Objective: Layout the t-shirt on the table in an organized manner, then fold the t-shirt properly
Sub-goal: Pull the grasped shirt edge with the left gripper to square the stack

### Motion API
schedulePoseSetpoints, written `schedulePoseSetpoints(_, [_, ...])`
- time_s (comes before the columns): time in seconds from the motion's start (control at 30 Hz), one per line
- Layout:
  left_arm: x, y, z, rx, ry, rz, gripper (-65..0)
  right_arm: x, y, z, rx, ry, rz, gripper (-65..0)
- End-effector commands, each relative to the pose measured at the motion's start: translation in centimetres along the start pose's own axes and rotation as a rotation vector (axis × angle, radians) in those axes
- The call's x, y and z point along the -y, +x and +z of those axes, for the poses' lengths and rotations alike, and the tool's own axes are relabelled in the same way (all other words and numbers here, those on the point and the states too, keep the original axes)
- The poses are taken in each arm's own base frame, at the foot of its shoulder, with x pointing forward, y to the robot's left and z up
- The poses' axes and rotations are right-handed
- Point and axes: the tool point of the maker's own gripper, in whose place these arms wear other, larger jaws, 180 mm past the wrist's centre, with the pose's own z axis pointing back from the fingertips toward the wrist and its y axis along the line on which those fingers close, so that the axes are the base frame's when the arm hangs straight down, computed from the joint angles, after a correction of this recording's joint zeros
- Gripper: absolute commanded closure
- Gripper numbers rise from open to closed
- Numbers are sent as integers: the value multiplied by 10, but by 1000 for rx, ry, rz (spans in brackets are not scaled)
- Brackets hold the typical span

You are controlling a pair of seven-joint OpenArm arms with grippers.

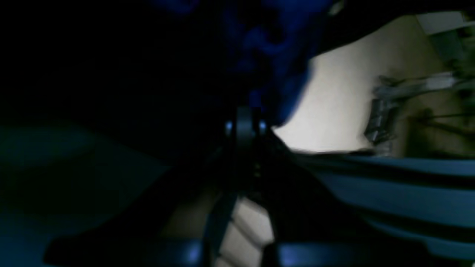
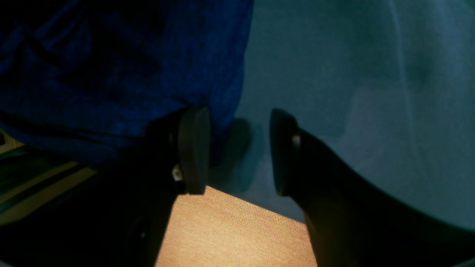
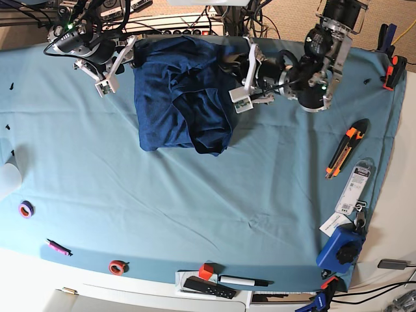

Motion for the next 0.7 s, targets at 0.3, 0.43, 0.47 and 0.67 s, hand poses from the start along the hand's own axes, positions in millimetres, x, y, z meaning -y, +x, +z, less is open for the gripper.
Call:
schedulePoseSetpoints(0.3, [-6, 82, 45, 336, 101, -98, -271, 1, 6, 3, 28, -4, 8, -262])
schedulePoseSetpoints(0.43, [-1, 84, 24, 273, 105, -166, -271, 1, 7, 3, 34, -4, 8, -262])
schedulePoseSetpoints(0.47, [2, 85, 18, 255, 99, -189, -271, 1, 7, 3, 37, -4, 8, -262])
schedulePoseSetpoints(0.67, [2, 79, -12, 106, 140, -335, -271, 1, 7, 3, 36, -4, 8, -262])
